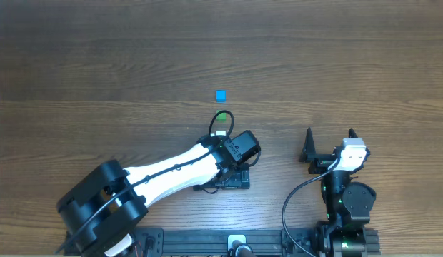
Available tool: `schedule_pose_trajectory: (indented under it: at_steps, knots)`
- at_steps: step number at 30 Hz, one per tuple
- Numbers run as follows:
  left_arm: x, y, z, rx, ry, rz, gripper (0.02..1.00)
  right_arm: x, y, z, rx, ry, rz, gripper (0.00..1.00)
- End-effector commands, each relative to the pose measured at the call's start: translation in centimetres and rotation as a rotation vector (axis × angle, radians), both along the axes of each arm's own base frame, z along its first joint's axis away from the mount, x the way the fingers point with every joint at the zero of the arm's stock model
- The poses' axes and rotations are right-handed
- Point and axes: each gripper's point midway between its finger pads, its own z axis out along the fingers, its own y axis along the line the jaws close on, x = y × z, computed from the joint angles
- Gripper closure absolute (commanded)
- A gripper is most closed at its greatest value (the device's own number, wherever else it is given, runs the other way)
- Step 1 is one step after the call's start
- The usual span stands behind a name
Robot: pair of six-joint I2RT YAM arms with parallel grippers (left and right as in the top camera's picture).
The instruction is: Stack Cubes
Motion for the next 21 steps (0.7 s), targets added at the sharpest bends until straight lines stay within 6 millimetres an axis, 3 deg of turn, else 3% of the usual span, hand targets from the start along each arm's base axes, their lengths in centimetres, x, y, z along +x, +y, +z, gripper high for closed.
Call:
schedule_pose_trajectory:
  at_steps: [1,21]
  knots:
    - [0.33,-0.23,-0.35,0.017,-0.011,-0.029,0.02,0.0,-0.01,-0.21,-0.001,0.003,-0.003,0.007]
    - [0.18,-0.14,-0.49,0.051,-0.052,-0.089,0.02,0.0,-0.01,-0.2,-0.001,0.003,-0.003,0.009]
